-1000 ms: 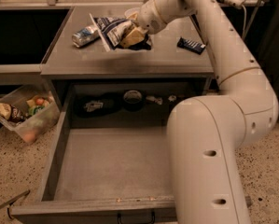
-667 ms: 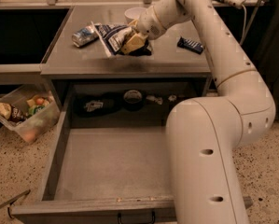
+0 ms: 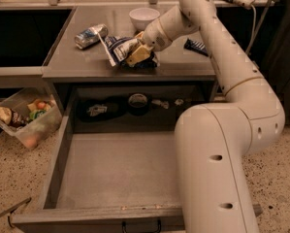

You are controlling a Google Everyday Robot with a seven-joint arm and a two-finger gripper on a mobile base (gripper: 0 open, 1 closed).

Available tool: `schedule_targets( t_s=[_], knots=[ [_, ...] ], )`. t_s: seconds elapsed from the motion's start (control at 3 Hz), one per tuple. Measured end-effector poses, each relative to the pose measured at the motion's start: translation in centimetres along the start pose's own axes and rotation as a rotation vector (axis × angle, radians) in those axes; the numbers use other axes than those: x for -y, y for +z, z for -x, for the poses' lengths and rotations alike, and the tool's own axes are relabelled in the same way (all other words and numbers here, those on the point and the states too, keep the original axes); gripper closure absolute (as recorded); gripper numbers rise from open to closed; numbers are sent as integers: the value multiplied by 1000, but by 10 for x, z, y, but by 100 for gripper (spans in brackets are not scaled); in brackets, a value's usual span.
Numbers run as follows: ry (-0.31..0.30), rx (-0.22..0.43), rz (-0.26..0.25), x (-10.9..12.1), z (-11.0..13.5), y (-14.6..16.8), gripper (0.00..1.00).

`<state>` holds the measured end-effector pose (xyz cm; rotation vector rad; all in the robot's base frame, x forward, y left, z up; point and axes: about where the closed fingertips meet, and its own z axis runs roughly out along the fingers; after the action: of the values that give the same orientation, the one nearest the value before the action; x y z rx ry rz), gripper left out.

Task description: Pick blue chip bag from top drawer and place on counter

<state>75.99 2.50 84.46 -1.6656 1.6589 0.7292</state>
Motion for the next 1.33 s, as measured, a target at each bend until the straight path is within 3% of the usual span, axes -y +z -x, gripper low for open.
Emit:
schedule_targets(
  t_s=[0.33, 1.33],
  knots=[
    [0, 0, 0, 0, 0, 0, 81],
    [0, 0, 0, 0, 0, 0, 11]
  ],
)
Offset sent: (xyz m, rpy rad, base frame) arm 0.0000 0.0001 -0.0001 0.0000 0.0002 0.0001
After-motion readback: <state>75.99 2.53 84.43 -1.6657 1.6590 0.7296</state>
